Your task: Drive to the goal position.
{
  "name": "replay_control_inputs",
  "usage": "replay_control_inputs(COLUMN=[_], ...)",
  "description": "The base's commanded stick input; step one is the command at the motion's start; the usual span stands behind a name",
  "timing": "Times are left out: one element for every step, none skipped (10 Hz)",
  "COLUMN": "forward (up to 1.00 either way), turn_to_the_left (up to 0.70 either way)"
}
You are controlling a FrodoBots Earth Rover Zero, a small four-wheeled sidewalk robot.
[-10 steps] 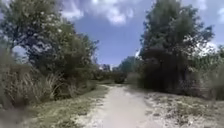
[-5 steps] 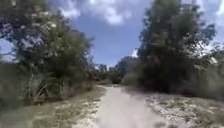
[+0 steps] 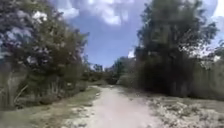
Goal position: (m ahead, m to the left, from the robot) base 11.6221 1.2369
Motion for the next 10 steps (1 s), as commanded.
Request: replay_control_inputs(forward=[1.0,1.0,1.0,1.0,1.0,1.0,1.0,1.0,1.0,1.0], turn_to_the_left=[0.0,0.0,0.0,0.0,0.05,0.33,0.39,0.4,0.4,0.4])
